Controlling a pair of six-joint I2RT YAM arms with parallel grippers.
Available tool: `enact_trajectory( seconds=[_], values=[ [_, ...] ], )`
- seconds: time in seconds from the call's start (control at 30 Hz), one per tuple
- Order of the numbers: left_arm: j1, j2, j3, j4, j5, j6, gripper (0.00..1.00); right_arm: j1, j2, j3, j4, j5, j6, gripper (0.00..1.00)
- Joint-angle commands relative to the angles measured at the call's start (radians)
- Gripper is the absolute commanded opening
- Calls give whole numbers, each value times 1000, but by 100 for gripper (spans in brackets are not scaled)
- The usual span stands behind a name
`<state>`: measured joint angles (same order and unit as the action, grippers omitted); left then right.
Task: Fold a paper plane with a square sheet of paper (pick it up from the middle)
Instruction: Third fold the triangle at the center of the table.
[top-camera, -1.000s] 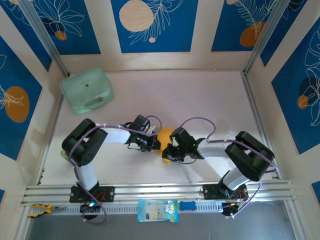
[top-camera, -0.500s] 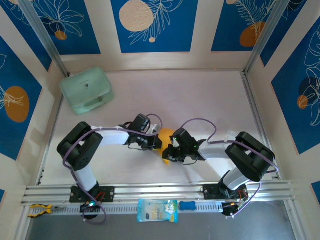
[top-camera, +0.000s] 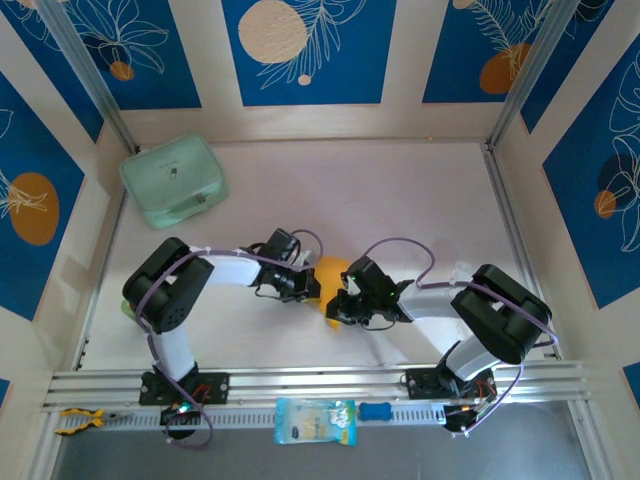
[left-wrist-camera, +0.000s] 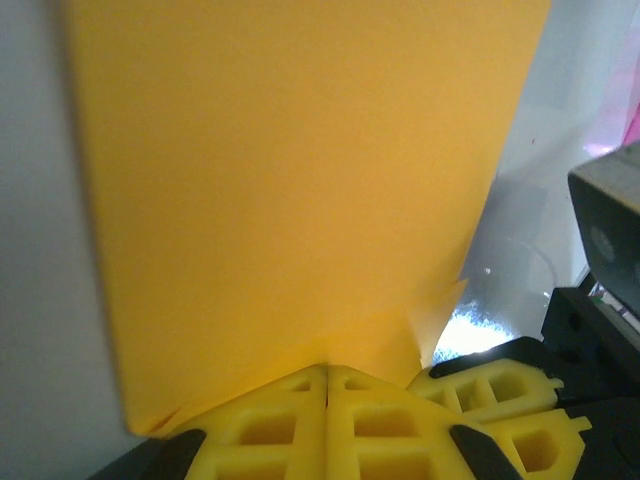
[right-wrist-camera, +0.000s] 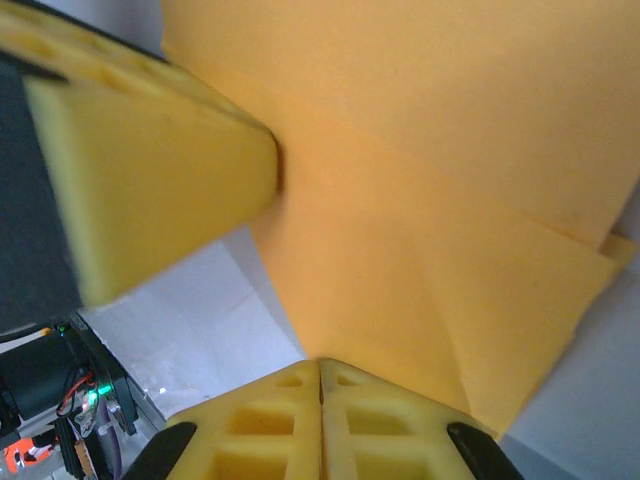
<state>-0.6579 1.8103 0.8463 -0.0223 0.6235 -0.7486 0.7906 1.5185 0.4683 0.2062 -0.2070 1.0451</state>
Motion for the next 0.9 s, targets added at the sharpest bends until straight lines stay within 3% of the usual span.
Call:
enact_trajectory(
  seconds=[0.0, 0.27, 0.53, 0.7, 0.87],
  values=[
    [60, 33, 2, -25, -68, 32, 5, -2, 6, -48, -138, 3, -19, 8],
    [132, 22, 14, -77, -85, 57, 5, -10, 3, -44, -143, -7, -35, 8],
    [131, -90, 21, -120, -107, 64, 8, -48, -6, -32, -159, -47, -96, 8],
    [69, -143, 15, -78, -77, 55, 10, -76, -13, -18, -174, -80, -138, 8],
    [-24, -95, 23, -12, -41, 40, 10, -94, -18, -19, -171, -92, -146, 9]
  ],
)
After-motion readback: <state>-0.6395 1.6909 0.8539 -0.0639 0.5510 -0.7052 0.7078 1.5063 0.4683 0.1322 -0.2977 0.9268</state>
